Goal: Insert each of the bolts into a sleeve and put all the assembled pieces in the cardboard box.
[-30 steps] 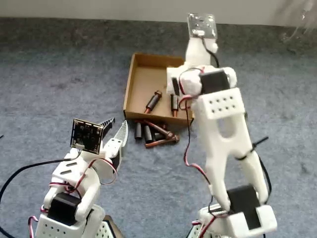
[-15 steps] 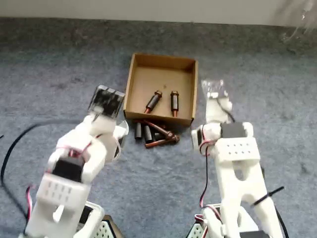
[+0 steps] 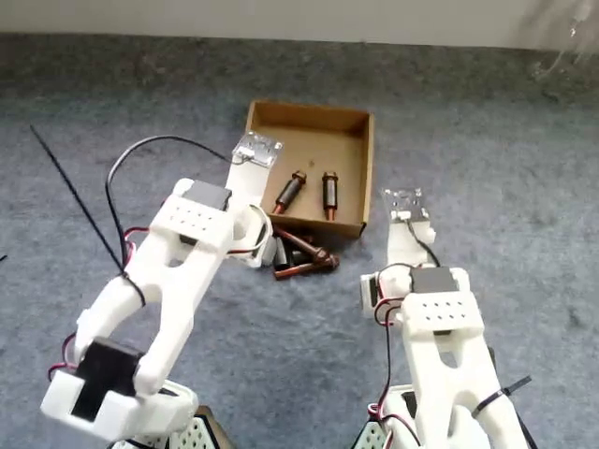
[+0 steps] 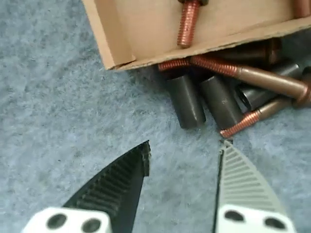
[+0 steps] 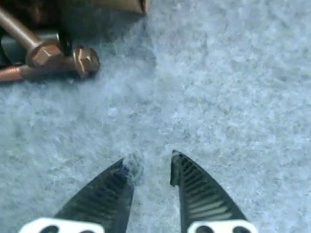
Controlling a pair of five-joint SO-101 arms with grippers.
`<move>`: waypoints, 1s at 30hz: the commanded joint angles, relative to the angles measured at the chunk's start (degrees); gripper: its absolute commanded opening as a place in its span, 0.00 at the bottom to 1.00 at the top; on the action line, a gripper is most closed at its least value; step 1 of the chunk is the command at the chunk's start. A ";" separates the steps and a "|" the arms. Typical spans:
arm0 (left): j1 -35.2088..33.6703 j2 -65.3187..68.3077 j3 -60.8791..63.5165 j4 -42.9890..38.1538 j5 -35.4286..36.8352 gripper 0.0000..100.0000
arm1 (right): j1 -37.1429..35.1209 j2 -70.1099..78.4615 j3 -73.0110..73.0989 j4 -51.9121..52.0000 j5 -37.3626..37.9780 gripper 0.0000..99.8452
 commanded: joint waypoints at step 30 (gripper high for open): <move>-13.14 9.45 -2.33 -3.16 -6.24 0.08 | 0.40 -1.27 0.84 -2.51 -2.29 0.11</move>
